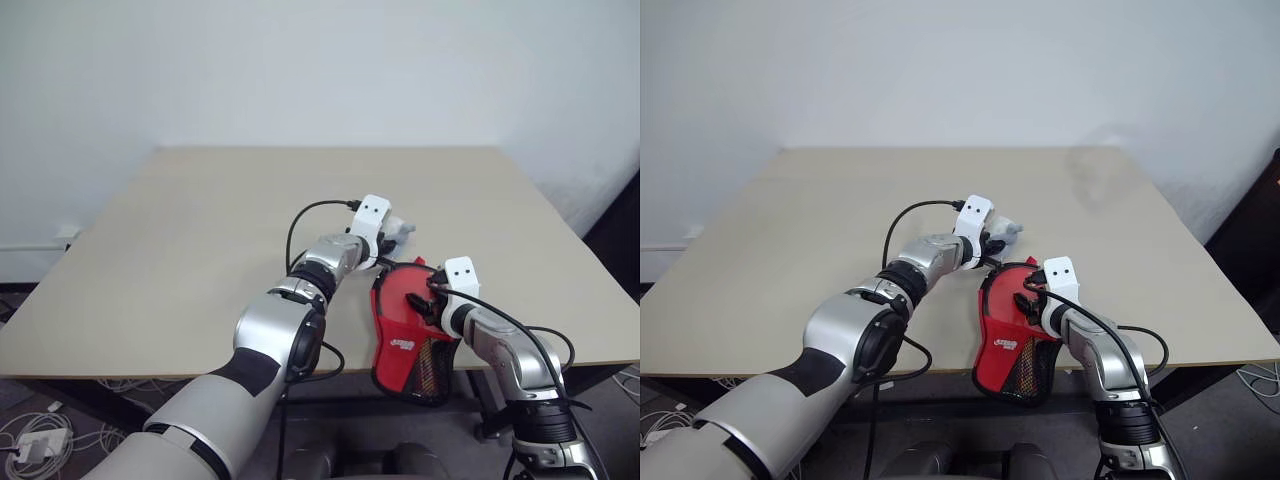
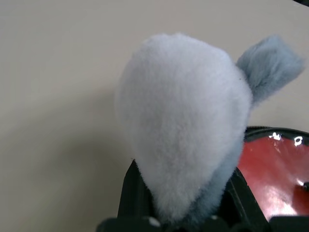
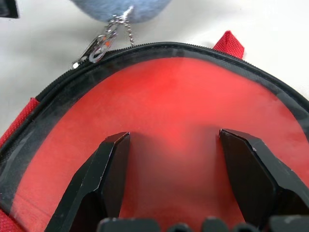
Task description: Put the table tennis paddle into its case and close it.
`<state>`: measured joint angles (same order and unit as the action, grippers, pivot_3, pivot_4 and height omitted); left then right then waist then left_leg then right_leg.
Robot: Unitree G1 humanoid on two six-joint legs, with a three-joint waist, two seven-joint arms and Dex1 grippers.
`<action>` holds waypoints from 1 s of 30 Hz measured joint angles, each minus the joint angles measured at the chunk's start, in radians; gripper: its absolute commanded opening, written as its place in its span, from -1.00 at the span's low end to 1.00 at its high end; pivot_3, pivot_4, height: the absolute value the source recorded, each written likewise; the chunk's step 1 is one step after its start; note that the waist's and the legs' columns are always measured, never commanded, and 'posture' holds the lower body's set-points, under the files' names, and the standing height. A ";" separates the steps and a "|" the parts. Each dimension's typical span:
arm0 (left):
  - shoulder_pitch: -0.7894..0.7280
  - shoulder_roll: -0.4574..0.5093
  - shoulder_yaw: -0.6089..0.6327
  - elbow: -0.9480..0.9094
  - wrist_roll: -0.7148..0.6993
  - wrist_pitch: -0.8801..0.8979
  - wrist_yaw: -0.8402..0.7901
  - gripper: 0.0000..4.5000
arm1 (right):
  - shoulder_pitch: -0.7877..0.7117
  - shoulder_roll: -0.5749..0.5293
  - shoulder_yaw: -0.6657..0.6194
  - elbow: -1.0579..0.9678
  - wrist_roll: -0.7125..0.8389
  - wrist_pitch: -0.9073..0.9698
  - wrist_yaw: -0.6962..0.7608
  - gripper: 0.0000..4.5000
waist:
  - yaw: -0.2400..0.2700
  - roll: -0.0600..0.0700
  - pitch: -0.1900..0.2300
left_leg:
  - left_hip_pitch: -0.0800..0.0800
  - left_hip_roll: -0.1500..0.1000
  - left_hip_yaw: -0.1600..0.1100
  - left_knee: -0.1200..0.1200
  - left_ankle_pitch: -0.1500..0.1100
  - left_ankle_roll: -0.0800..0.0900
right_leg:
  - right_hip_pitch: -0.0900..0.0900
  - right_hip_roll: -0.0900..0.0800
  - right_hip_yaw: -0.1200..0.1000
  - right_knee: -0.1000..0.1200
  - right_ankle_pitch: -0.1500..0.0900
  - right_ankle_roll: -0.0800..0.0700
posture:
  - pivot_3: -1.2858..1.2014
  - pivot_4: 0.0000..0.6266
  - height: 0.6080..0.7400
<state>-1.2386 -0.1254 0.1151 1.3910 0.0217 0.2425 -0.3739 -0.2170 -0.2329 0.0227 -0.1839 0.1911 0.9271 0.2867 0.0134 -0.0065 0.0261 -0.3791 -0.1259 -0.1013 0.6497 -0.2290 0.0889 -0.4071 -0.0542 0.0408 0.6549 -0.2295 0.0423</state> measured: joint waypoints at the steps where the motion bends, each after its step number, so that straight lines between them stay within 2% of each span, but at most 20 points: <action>1: -0.006 -0.008 0.009 0.003 0.000 -0.002 0.014 -0.87 | 0.002 -0.001 0.002 -0.003 -0.001 0.000 0.000 0.42 | 0.000 0.000 0.000 | 0.000 0.000 0.000 0.000 0.000 0.000 | 0.000 0.000 0.000 0.000 0.000 0.000 | 0.03 -1.00 1.00; 11: -0.033 -0.047 0.008 0.014 0.044 -0.036 0.107 -0.87 | 0.045 -0.001 0.005 -0.064 -0.005 0.002 -0.006 0.42 | 0.001 0.000 0.000 | -0.001 -0.001 0.000 0.000 0.000 0.001 | 0.000 -0.001 -0.001 0.000 -0.001 0.002 | 0.03 -1.00 1.00; 19: -0.028 -0.050 -0.127 0.014 0.182 -0.106 0.069 -0.87 | 0.069 -0.001 -0.005 -0.091 -0.005 0.001 -0.020 0.42 | 0.001 0.000 0.000 | -0.001 -0.001 0.000 0.000 0.000 0.001 | 0.000 -0.001 -0.001 0.000 -0.002 0.003 | 0.03 -1.00 1.00; 24: -0.013 -0.050 -0.207 0.014 0.248 -0.161 0.034 -0.10 | 0.069 -0.002 -0.006 -0.093 -0.005 -0.002 -0.024 0.42 | 0.001 0.000 0.000 | -0.001 -0.001 0.000 0.000 0.000 0.001 | 0.000 -0.001 -0.001 0.000 -0.002 0.003 | 0.03 -1.00 1.00; 30: 0.010 -0.047 -0.241 0.014 0.277 -0.209 -0.039 0.83 | 0.048 -0.021 -0.011 -0.053 -0.007 -0.030 -0.024 0.42 | 0.000 0.000 0.000 | -0.001 -0.001 0.000 0.000 -0.001 0.001 | 0.000 -0.001 -0.001 0.000 -0.002 0.003 | 0.03 -1.00 1.00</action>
<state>-1.2285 -0.1721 -0.1254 1.4053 0.2982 0.0340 -0.4127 -0.1695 -0.2544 0.0115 -0.2372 0.1837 0.8966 0.2627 0.0136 -0.0065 0.0261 -0.3798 -0.1266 -0.1017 0.6501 -0.2295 0.0898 -0.4069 -0.0552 0.0399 0.6548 -0.2314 0.0455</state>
